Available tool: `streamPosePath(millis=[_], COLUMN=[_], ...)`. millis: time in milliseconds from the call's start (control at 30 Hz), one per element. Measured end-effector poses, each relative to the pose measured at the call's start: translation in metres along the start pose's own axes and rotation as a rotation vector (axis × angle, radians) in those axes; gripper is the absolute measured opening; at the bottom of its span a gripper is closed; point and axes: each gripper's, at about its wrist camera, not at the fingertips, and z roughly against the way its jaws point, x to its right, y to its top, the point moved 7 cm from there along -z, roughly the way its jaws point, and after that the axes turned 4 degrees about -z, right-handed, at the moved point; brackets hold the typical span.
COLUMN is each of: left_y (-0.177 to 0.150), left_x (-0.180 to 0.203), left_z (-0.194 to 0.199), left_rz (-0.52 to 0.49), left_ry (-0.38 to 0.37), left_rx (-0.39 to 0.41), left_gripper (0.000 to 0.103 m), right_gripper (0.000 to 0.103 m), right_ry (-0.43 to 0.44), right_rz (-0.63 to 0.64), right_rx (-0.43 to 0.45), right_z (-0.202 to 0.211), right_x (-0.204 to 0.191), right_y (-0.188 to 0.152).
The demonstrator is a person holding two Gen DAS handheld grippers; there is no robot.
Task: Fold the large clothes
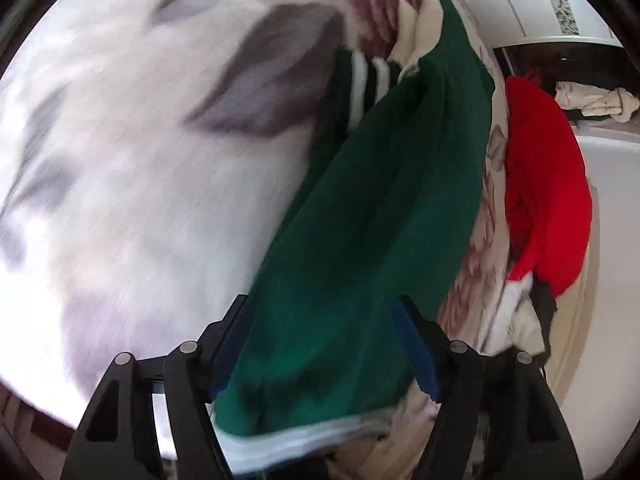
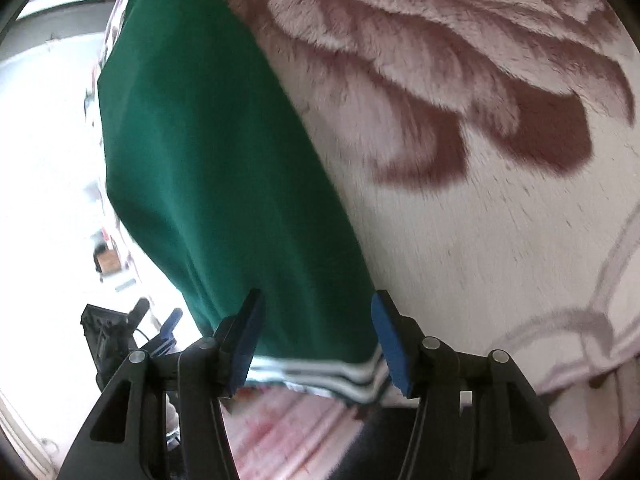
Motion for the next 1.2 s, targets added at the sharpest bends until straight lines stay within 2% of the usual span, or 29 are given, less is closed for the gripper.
streamPosePath(millis=[33,133,200,233,267,300,333,367,433,500,600,667,700,733,767,800,833,933,1000,1033,1067,1100,1133,1200], left_y=[0.007,0.015,0.010,0.000,-0.002,-0.005,-0.005,-0.004,0.000,-0.001,-0.002,-0.007,-0.012,-0.020,-0.027,-0.039,-0.052,-0.096,-0.120,-0.130,-0.131,-0.135,-0.135,-0.134], left_x=[0.000,0.006,0.005,0.007,0.004,0.003,0.006,-0.001,-0.026,-0.040,-0.027,-0.021,-0.022,-0.028,-0.033,-0.041,-0.048,-0.058,-0.060,-0.058,-0.053,-0.050,-0.046,-0.031], left_z=[-0.008,-0.022,-0.024,-0.026,-0.026,-0.027,-0.031,-0.032,-0.035,-0.040,-0.030,-0.021,-0.017,-0.011,-0.007,-0.003,-0.003,-0.014,-0.021,-0.023,-0.020,-0.018,-0.016,-0.002], left_rz=[-0.016,-0.081,-0.134,-0.146,-0.155,-0.160,-0.156,-0.142,-0.105,-0.054,-0.094,-0.086,-0.074,-0.056,-0.043,-0.026,-0.010,0.035,0.033,0.015,-0.004,-0.035,-0.043,-0.034], left_ry=[0.024,0.069,0.108,0.125,0.140,0.149,0.162,0.168,0.185,0.136,0.120,0.065,0.046,0.024,0.010,0.001,-0.007,-0.031,-0.031,-0.004,0.024,0.061,0.084,0.056], left_rx=[0.008,0.025,0.021,0.013,0.009,0.015,0.021,0.024,0.007,-0.019,-0.060,-0.075,-0.087,-0.107,-0.119,-0.128,-0.138,-0.226,-0.263,-0.265,-0.252,-0.228,-0.211,-0.138], left_gripper=[0.067,0.066,0.042,0.023,0.015,0.011,0.008,0.008,0.009,0.009,0.011,0.013,0.017,0.031,0.055,0.067,0.073,0.073,0.073,0.071,0.054,0.031,0.013,0.007], right_gripper=[0.057,0.057,0.057,0.056,0.054,0.038,0.016,0.009,0.004,0.004,0.005,0.007,0.016,0.039,0.050,0.063,0.063,0.063,0.062,0.038,0.021,0.017,0.014,0.011], right_ry=[0.014,-0.019,-0.056,-0.055,-0.062,-0.079,-0.111,-0.137,-0.183,-0.185,-0.162,-0.120,-0.103,-0.094,-0.083,-0.074,-0.074,-0.059,-0.044,-0.047,-0.067,-0.076,-0.080,-0.093], right_rz=[-0.009,0.044,0.092,0.103,0.108,0.114,0.120,0.120,0.102,0.077,0.073,0.049,0.037,0.027,0.022,0.019,0.010,-0.034,-0.055,-0.053,-0.046,-0.043,-0.037,-0.008], right_rx=[-0.006,-0.001,0.005,0.015,0.026,0.031,0.035,0.043,0.050,0.032,-0.009,-0.039,-0.055,-0.076,-0.087,-0.101,-0.133,-0.232,-0.265,-0.240,-0.224,-0.211,-0.189,-0.172], right_z=[0.005,-0.008,-0.017,-0.018,-0.018,-0.018,-0.018,-0.018,-0.017,-0.022,-0.023,-0.016,-0.014,-0.014,-0.014,-0.014,-0.017,-0.031,-0.038,-0.038,-0.041,-0.042,-0.042,-0.035], right_x=[0.014,-0.005,-0.020,-0.024,-0.025,-0.024,-0.026,-0.024,-0.020,-0.019,-0.028,-0.027,-0.026,-0.026,-0.024,-0.019,-0.012,0.006,0.017,0.019,0.021,0.020,0.017,0.013], right_y=[0.007,0.014,0.013,0.011,0.010,0.009,0.009,0.010,0.013,0.017,0.018,0.020,0.019,0.017,0.014,0.013,0.006,-0.025,-0.041,-0.049,-0.056,-0.062,-0.066,-0.071])
